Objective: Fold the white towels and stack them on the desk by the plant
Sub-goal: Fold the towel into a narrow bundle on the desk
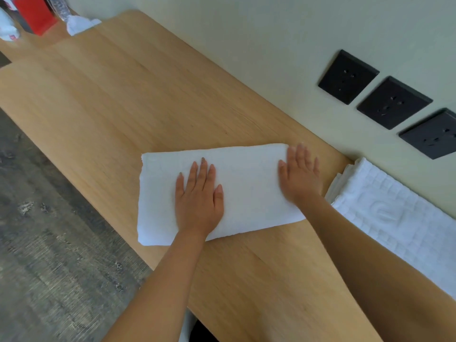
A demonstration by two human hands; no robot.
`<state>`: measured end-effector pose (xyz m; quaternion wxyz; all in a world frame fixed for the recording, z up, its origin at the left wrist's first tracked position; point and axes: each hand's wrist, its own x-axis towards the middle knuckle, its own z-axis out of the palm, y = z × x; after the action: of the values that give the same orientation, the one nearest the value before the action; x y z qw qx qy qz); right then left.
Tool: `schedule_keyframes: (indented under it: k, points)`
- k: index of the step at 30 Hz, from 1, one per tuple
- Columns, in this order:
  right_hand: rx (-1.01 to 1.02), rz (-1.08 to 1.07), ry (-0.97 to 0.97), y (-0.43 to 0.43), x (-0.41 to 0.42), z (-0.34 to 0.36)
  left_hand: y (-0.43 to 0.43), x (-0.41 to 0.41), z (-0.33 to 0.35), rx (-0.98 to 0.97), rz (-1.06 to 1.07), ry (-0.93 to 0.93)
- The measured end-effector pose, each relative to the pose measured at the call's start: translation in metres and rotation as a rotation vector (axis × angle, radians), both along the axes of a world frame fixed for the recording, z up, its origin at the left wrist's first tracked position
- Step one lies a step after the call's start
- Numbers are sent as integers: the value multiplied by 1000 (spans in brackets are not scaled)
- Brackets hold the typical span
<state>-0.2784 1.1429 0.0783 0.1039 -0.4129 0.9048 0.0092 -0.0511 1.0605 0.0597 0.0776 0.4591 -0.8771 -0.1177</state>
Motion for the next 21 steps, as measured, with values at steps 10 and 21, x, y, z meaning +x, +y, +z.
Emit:
schedule_keyframes:
  k: [10, 21]
  points:
    - [-164, 545, -113, -23, 85, -3, -4, 5, 5, 35, -50, 3]
    - [-139, 508, -110, -26, 82, -7, -27, 9, 13, 127, 9, -147]
